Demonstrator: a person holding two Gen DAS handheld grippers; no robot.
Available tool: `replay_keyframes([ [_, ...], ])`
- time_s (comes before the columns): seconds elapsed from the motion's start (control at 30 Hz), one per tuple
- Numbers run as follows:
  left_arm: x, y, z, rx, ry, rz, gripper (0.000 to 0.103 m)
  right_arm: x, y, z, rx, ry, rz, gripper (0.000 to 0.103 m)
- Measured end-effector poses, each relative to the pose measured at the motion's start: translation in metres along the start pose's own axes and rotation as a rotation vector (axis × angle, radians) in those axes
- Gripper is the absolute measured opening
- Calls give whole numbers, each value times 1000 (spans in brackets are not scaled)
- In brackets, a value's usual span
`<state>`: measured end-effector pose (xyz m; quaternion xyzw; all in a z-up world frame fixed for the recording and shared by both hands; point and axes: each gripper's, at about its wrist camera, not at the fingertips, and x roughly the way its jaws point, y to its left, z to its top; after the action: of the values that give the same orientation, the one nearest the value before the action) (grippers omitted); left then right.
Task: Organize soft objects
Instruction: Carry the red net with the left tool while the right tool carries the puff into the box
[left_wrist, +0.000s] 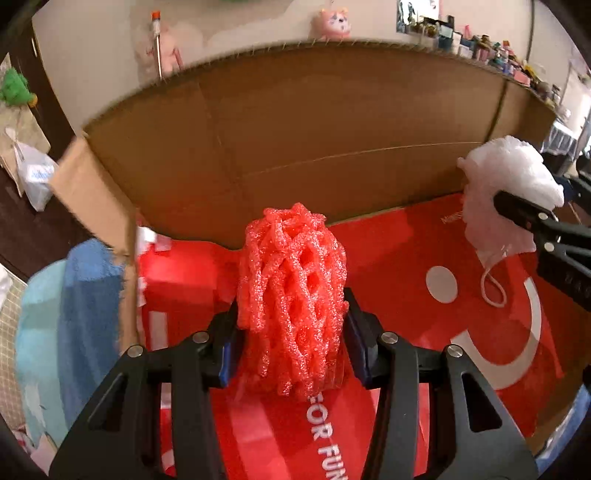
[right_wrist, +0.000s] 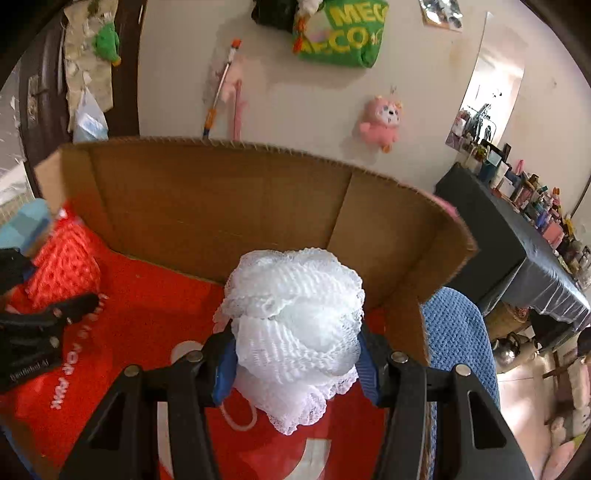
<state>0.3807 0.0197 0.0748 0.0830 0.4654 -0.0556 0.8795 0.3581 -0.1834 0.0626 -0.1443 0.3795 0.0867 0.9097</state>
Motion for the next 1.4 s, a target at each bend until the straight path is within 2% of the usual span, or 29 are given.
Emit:
replay_keyframes([
  [0.13, 19, 2, 5, -21, 47, -10, 45, 17, -5, 0, 2, 48, -9, 57],
  [0.33, 39, 6, 4, -51, 79, -14, 47, 28, -7, -7, 2, 73, -9, 57],
  [0.77, 46, 11, -7, -63, 54, -7, 49, 32, -7, -3, -13, 93, -5, 60],
  [1.1, 57, 4, -2, -63, 46, -23, 59, 32, -10, 0, -9, 104, 0, 63],
  [1.2, 57, 2, -2, -61, 44, -19, 63, 31, -8, 1, -19, 100, -13, 68],
  [1.27, 58, 1, -2, -67, 43, -22, 63, 29, -9, 2, -19, 88, -29, 80],
  [1.4, 57, 1, -3, -76, 35, -33, 66, 30, -21, 3, 38, 97, -2, 80],
])
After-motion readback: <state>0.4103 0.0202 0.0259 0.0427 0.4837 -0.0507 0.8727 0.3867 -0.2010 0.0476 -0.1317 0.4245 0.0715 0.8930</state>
